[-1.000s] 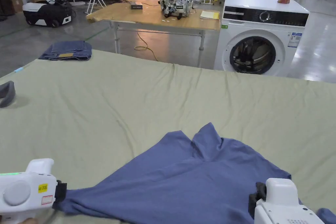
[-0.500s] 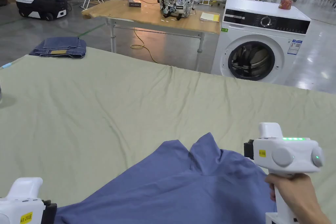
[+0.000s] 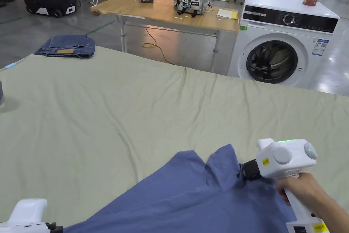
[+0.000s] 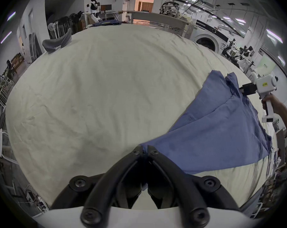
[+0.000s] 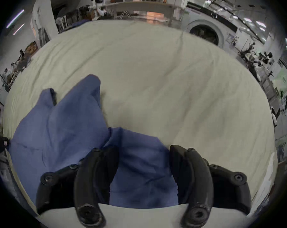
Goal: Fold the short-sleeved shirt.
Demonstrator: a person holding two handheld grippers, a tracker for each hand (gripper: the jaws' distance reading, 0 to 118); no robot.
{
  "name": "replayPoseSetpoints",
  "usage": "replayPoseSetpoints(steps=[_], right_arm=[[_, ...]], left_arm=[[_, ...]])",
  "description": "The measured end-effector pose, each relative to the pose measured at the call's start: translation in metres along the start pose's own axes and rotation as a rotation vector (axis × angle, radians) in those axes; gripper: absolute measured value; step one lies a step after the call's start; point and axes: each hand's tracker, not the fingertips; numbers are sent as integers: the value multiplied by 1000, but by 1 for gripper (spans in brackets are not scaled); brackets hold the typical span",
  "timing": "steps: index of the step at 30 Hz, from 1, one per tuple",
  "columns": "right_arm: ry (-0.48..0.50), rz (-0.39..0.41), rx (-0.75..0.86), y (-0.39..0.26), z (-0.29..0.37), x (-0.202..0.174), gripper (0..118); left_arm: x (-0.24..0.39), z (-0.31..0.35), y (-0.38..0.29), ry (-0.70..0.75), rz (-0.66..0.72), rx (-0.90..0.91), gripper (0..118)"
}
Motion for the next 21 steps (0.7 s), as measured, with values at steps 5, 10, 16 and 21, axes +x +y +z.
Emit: replayPoseSetpoints(steps=[5,10,16,21], right_arm=[[53,-28,66,-2,3,-2,0],[-41,-25,133,-11,15,-8,0],[-103,-35,307,-24,85,1,0],[-214,-100,524,-37,178,11,0]], left_arm=[[-1,2,2,-7,7,-6,0],[4,6,5,5,-5,21,0],[2,27,19,20,-7,106,0],[10,60,47,-44,-10,210,0]])
